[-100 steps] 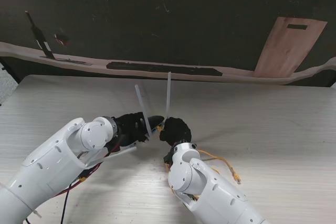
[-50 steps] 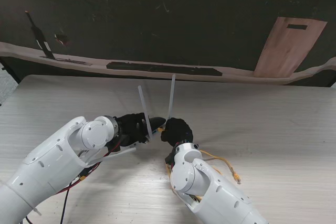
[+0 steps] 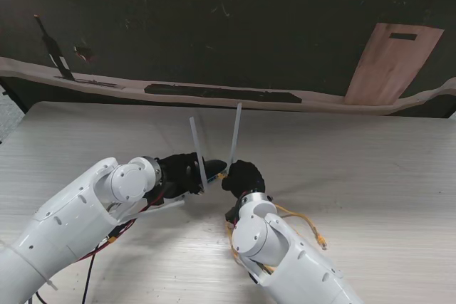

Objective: Untangle the Ethernet cable and plug it into the router

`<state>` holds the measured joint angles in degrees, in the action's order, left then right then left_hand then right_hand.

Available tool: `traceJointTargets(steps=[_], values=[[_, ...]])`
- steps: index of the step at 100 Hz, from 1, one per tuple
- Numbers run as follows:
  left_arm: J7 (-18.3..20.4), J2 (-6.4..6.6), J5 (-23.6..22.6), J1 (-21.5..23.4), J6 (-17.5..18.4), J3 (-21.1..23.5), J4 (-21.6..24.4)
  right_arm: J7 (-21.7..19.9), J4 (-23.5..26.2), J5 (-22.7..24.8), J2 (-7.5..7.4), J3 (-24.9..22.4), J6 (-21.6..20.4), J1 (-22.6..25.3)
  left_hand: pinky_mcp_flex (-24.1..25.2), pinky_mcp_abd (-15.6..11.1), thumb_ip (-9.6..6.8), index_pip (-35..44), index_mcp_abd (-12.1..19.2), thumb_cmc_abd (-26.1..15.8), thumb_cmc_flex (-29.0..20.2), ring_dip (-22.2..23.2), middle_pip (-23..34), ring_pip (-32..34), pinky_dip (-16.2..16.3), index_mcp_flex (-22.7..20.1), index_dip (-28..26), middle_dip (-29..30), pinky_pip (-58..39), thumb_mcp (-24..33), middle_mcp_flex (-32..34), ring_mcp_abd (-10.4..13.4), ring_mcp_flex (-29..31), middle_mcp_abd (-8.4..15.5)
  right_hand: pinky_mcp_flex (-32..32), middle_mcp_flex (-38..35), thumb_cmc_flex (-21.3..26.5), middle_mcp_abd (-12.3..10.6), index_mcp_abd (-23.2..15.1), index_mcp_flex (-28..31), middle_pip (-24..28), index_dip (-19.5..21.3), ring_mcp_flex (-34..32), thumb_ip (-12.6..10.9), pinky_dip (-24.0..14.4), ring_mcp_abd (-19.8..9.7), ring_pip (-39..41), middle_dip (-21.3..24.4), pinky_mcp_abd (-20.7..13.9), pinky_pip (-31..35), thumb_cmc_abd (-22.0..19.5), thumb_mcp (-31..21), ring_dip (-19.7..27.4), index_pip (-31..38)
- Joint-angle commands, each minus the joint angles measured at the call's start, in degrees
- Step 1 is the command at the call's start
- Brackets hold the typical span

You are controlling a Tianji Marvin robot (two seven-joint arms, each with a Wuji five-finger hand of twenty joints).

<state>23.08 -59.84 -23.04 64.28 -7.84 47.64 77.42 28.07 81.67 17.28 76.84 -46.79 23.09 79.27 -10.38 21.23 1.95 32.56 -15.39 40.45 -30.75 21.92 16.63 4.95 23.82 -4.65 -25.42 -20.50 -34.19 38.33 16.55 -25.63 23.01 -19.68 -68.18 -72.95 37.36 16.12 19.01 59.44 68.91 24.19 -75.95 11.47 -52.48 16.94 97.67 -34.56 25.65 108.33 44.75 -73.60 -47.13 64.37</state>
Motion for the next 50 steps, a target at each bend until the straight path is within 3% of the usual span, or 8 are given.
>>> traceJointTargets(steps=[1, 50], values=[[3.0, -0.46, 0.7, 2.3, -0.5, -2.5, -4.5, -0.9, 1.3, -0.5, -0.07, -0.6, 0.7, 1.1, -6.7, -11.4, -4.11, 18.2, 4.4, -12.5, -27.8, 4.8, 21.0, 31.2, 4.2, -8.9, -3.9, -5.7, -24.1, 16.2, 7.6, 11.2, 11.0, 7.7, -0.2, -10.4, -0.3, 4.8, 12.1, 6.9, 20.4, 1.7, 1.2, -2.1, 3.8, -9.0, 4.7, -0.2, -6.0, 11.6, -2.8, -3.5, -2.3, 8.0], [3.1, -0.63, 1.4, 0.9, 0.5, -3.9, -5.2, -3.0, 3.7, -4.6, 0.01, -1.7, 3.7, 2.5, -7.0, -11.2, -2.94, 18.6, 4.8, -12.2, -28.6, 5.5, 21.0, 30.6, 1.7, -9.3, -4.2, -5.8, -24.3, 16.6, 8.1, 11.3, 11.6, 8.0, 0.2, -10.4, -1.1, 4.3, 11.9, 7.7, 21.1, 3.1, 1.2, -2.6, 7.1, -8.4, 4.6, 0.4, -4.1, 11.6, -5.5, -2.7, -1.7, 7.7]])
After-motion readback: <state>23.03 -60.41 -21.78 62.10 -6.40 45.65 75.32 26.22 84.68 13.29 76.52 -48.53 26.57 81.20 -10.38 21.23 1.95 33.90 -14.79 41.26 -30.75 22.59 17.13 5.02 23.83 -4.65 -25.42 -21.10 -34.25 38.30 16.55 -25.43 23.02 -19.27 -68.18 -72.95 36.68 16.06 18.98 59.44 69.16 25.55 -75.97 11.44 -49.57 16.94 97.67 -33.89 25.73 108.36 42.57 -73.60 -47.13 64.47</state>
